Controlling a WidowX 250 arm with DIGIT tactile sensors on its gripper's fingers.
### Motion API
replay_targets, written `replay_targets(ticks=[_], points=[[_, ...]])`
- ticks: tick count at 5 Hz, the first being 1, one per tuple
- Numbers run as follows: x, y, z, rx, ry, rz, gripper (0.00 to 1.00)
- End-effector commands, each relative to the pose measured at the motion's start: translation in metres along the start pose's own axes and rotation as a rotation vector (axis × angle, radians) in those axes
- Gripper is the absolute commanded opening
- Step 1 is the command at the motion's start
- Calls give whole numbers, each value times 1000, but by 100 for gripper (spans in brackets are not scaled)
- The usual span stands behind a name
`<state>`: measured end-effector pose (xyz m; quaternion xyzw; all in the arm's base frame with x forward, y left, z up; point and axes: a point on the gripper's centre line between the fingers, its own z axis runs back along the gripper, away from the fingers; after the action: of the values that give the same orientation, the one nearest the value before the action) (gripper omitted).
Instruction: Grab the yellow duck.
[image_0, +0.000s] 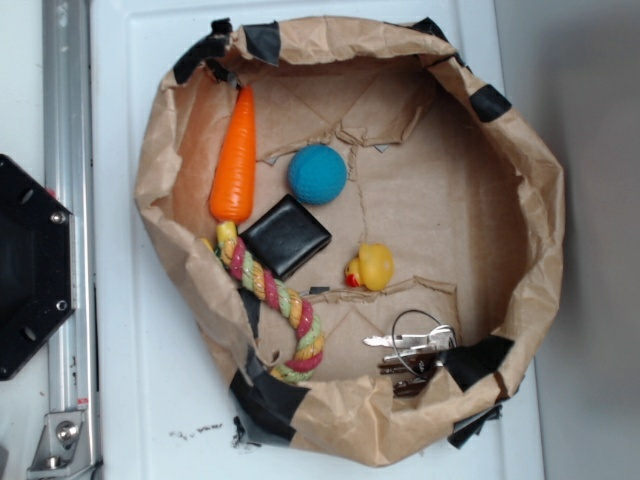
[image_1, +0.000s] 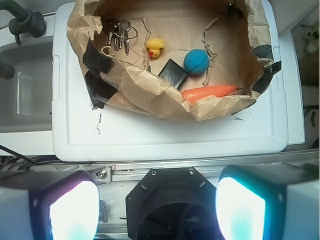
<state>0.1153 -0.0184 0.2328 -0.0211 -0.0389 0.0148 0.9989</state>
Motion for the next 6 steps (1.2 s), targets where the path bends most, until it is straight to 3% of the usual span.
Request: replay_targets(ticks=[1, 2, 3, 5, 6], points=[[86, 16, -27, 0, -21, 15, 100], [115, 18, -49, -25, -47, -72, 100], [141, 20, -81, 67, -78, -68, 100], [152, 2, -179, 68, 63, -172, 100], [163, -1, -207, 40, 78, -168, 100]])
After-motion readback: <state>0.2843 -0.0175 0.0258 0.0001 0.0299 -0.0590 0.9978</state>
